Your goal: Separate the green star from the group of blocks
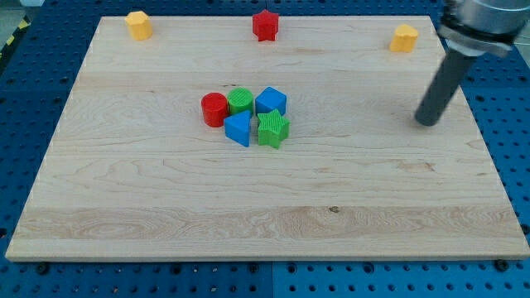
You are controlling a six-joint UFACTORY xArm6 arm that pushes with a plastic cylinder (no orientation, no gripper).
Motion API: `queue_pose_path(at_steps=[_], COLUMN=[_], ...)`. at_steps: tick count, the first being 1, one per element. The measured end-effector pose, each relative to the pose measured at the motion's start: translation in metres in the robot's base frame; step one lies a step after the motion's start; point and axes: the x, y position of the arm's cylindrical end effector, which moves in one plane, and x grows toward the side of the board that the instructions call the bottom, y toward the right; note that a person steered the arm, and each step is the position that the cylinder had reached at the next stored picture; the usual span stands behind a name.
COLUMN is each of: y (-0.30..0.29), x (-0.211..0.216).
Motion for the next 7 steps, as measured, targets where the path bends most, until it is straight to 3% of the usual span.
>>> queue_pose_path(at_steps=[2,4,7], y=[-0.107,-0.189,-0.200], x=[-0.003,-0.038,-0.009])
